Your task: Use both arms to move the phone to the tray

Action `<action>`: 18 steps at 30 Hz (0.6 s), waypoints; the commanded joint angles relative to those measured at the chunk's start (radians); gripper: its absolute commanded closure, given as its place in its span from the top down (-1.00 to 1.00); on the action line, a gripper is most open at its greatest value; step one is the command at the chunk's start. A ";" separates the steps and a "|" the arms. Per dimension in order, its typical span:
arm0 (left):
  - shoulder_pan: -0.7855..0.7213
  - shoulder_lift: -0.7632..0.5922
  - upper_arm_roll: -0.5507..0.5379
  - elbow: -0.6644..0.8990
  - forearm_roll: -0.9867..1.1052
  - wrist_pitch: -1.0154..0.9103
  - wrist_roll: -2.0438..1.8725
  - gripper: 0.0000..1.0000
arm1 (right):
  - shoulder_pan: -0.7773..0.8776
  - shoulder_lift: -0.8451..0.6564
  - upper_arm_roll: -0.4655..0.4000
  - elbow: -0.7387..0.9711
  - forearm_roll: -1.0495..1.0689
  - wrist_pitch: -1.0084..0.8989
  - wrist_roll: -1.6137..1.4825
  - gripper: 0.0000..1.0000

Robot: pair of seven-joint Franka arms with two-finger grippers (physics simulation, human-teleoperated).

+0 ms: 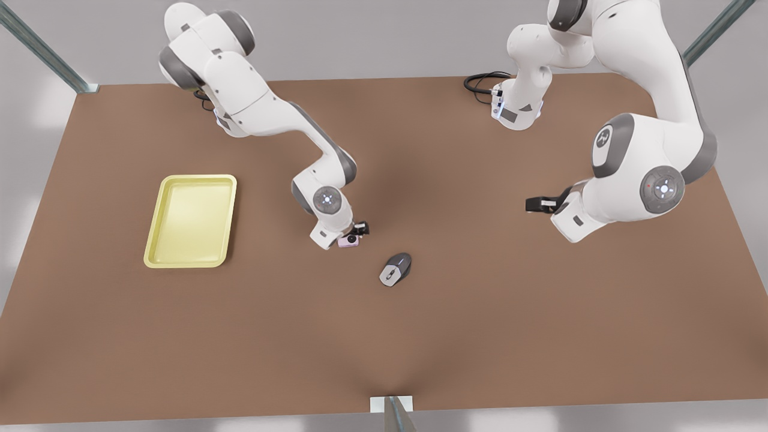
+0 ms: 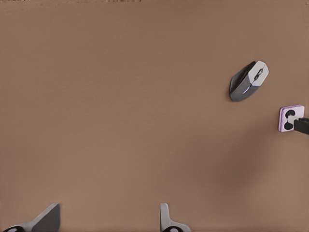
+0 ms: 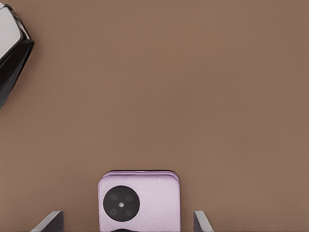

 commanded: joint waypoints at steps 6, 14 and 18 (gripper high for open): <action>0.000 0.005 0.000 0.000 0.000 0.017 0.080 1.00 | -0.009 0.044 -0.005 -0.008 -0.007 0.102 0.079 1.00; 0.000 -0.003 0.002 0.003 0.005 0.020 0.081 1.00 | -0.009 0.030 -0.005 -0.045 -0.007 0.072 0.072 1.00; 0.000 -0.003 0.000 0.043 0.000 0.018 0.080 1.00 | 0.002 0.038 -0.003 -0.045 -0.007 0.061 0.071 1.00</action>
